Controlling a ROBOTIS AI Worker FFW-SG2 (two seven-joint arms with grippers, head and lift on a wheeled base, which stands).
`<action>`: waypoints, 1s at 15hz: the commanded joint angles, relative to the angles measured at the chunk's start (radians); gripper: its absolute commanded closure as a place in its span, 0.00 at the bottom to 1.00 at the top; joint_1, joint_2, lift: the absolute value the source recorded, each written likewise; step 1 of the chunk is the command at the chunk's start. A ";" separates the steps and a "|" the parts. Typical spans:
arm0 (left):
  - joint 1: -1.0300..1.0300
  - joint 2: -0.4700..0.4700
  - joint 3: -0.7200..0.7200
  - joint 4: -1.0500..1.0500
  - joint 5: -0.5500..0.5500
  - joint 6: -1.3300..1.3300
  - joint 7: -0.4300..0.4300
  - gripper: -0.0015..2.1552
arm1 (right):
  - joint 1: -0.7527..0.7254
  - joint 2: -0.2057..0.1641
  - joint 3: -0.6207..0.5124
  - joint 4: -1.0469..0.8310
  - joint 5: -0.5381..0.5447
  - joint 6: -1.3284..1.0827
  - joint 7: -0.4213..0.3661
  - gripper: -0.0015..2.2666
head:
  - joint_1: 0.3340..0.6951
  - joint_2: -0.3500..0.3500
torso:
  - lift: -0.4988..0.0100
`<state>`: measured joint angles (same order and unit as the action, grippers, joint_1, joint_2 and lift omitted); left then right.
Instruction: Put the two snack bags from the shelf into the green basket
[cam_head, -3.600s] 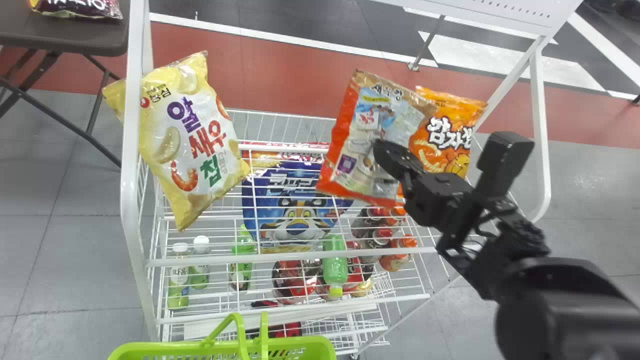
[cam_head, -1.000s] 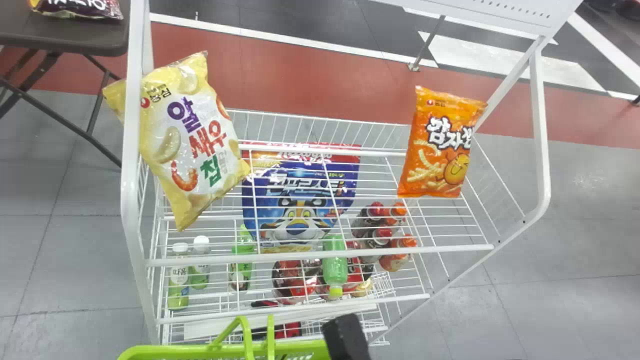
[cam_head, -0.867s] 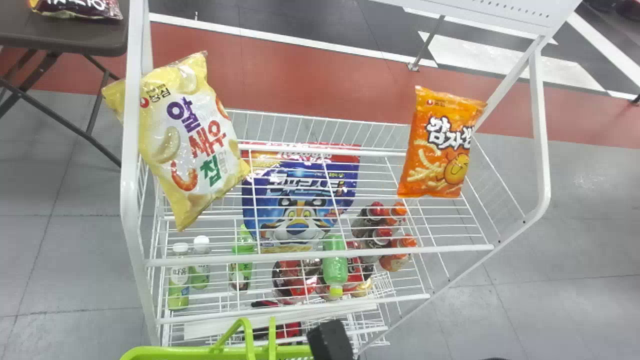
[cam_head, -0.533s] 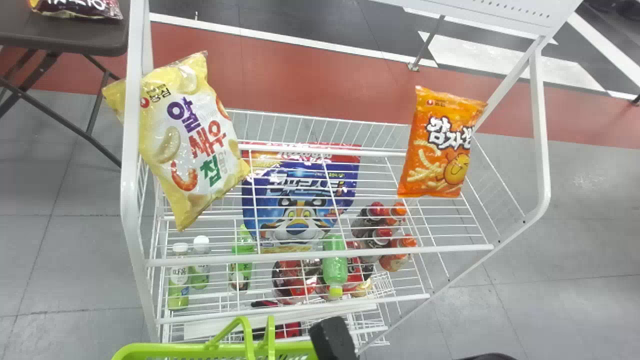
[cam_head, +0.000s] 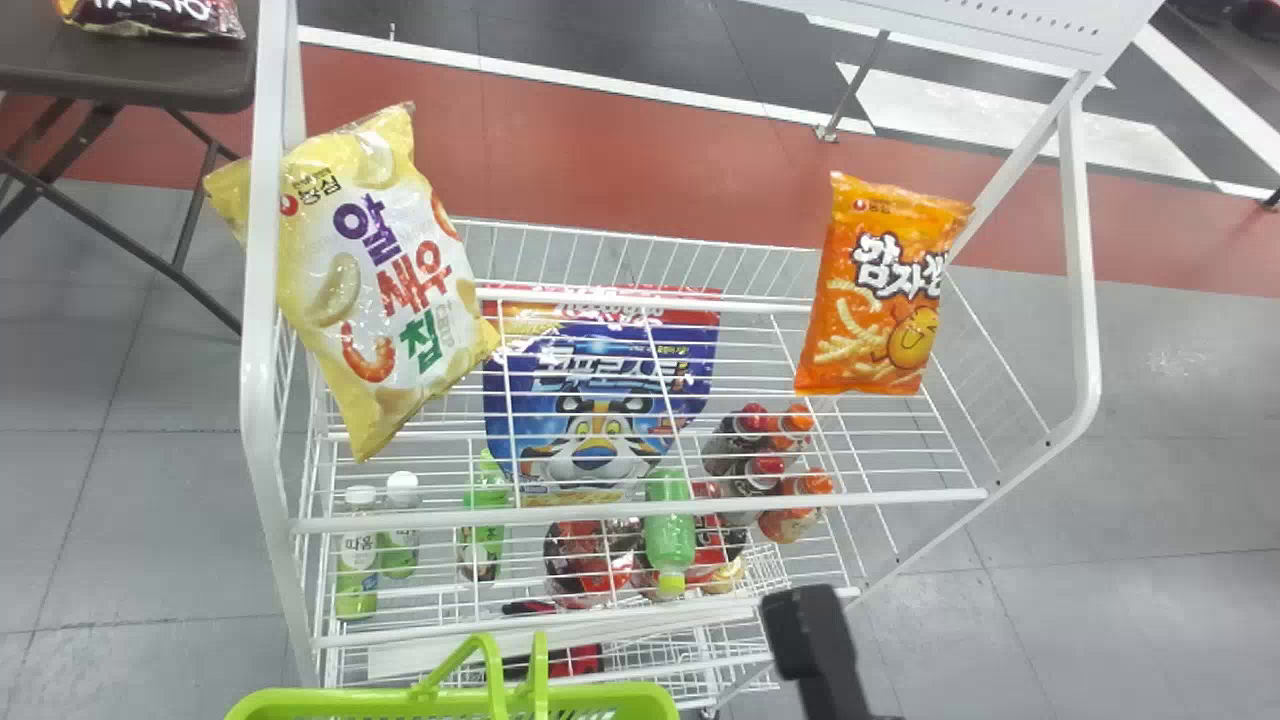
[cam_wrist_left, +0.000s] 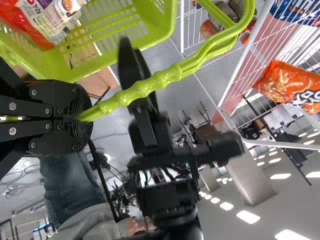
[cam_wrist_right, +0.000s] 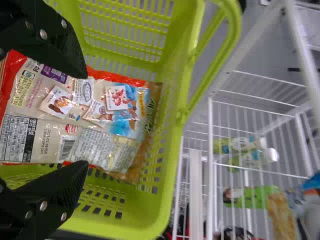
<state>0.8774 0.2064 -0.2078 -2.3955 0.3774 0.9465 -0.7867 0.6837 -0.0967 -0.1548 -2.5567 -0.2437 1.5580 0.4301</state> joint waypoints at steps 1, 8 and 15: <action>-0.002 -0.004 0.001 0.004 0.000 -0.002 0.004 0.84 | 0.031 0.052 -0.066 -0.034 -0.016 -0.206 0.004 0.03 | 1.00 0.00 | 0.96; -0.021 -0.008 -0.007 0.026 0.000 -0.015 0.007 0.84 | 0.106 0.098 -0.003 0.168 0.061 -1.276 -0.008 0.04 | 1.00 0.00 | 0.96; -0.048 -0.008 -0.007 0.047 0.009 -0.011 0.007 0.84 | 0.157 0.098 0.051 0.280 0.135 -1.694 -0.094 0.04 | 1.00 0.00 | 0.96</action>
<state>0.8356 0.1979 -0.2148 -2.3521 0.3849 0.9345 -0.7792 0.8335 -0.0046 -0.1047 -2.2760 -0.1064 -0.1377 0.3467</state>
